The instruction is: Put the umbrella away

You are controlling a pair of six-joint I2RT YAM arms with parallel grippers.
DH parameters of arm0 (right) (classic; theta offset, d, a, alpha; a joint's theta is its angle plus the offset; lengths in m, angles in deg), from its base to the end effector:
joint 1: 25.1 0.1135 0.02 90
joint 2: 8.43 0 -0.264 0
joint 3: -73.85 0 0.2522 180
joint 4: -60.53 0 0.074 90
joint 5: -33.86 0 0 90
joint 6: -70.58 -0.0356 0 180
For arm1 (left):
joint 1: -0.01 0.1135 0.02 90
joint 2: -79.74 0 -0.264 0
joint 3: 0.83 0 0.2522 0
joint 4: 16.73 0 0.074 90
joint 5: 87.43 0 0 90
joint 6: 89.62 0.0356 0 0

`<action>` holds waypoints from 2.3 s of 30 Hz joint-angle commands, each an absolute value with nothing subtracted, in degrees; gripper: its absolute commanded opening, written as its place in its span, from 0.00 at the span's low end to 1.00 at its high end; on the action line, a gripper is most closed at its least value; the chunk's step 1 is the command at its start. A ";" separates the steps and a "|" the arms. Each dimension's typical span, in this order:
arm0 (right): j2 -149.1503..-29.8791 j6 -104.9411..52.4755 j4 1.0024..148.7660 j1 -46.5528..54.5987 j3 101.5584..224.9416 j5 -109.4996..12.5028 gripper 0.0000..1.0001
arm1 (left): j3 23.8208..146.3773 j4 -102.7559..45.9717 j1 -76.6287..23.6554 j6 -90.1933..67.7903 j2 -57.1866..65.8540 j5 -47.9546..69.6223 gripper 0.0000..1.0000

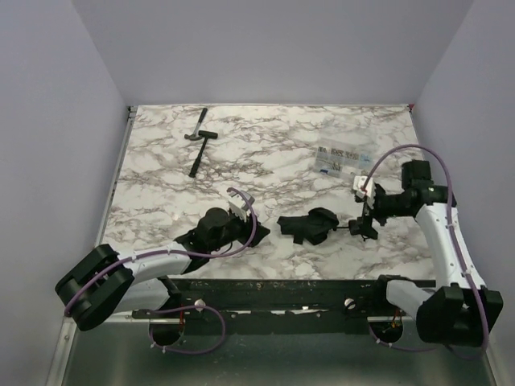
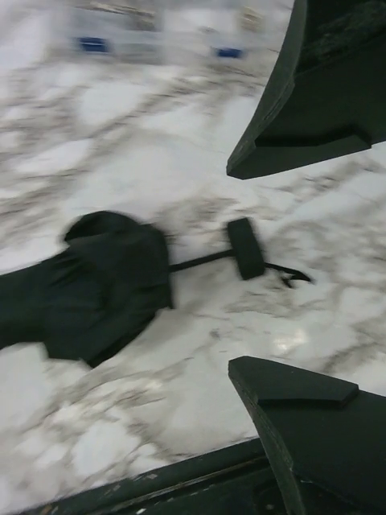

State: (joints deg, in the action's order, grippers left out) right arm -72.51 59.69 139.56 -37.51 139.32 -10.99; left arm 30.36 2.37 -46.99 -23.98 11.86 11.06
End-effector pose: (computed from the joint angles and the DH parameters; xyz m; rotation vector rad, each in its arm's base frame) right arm 0.1792 -0.0136 0.2603 -1.4016 1.9342 0.5070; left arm 0.1509 -0.1695 0.1744 0.4980 1.9353 -0.9722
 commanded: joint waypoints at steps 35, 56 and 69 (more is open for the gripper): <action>-83.56 55.67 132.91 -37.74 138.97 -14.16 0.94 | 57.33 -16.53 -57.73 48.87 -12.72 19.20 0.96; -86.43 56.65 131.42 -40.82 136.68 -13.72 0.91 | 64.63 -18.56 -58.08 37.80 -22.83 12.68 0.72; -92.11 49.48 124.85 -47.42 139.33 -16.44 0.75 | 67.83 -26.40 -54.76 32.14 -24.76 14.98 0.19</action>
